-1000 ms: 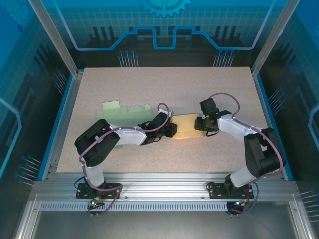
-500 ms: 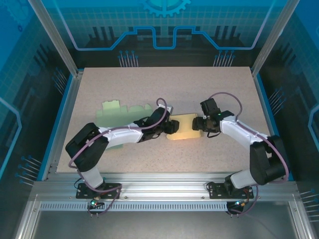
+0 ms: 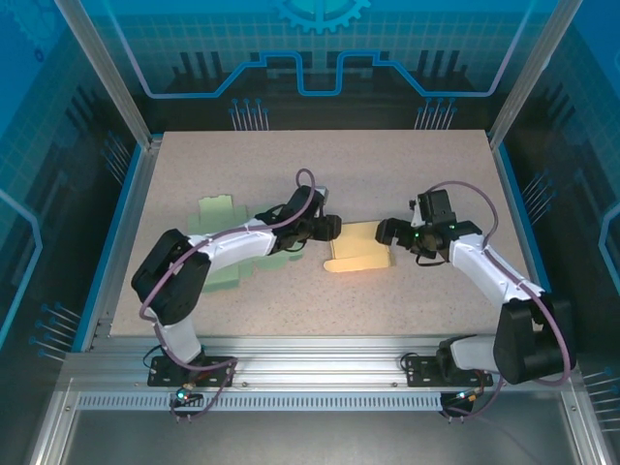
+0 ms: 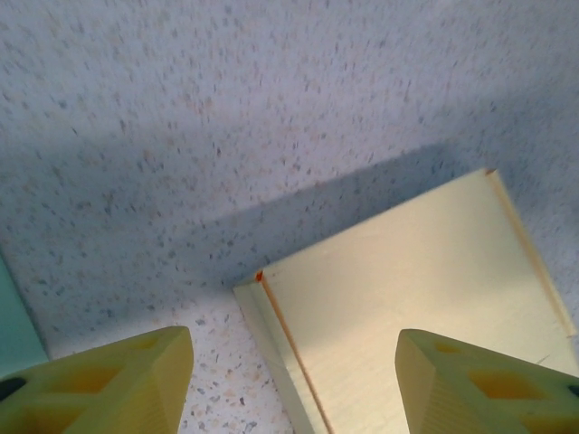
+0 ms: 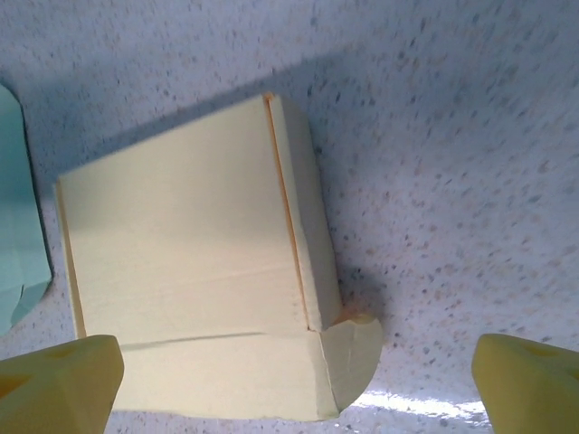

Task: Fold the paper box

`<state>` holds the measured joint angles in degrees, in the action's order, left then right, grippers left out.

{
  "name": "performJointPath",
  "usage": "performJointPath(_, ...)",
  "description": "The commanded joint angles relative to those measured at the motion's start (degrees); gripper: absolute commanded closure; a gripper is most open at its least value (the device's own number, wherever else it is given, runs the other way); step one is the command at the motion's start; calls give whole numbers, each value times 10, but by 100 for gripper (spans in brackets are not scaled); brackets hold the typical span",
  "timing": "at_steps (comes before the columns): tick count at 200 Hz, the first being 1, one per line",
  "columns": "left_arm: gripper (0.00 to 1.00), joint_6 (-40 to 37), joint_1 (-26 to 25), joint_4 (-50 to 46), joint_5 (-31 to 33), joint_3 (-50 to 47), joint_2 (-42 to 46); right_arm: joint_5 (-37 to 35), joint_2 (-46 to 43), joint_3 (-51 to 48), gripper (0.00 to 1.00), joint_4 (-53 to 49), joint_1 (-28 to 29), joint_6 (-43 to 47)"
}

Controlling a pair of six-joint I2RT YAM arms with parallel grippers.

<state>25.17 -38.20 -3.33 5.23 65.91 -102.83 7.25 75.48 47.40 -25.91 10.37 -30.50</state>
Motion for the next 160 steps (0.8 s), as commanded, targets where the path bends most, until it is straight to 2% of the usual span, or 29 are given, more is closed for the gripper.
performJointPath(1, 40, 3, -1, -10, -43, 10, -25, 78, 23, -16, 0, 37, -22, -15)
performJointPath(26, 43, 8, 0, -11, -47, 10, -50, 138, 55, -39, 0, 87, -48, -29)
performJointPath(59, 55, 28, 14, 0, -56, -16, -60, 180, 92, -49, 2, 123, -61, -31)
performJointPath(112, 72, 94, 56, 74, -116, -85, -65, 261, 139, -65, 5, 210, -68, -57)
performJointPath(160, 76, 127, 69, 119, -147, -110, -75, 326, 173, -79, 9, 290, -68, -89)
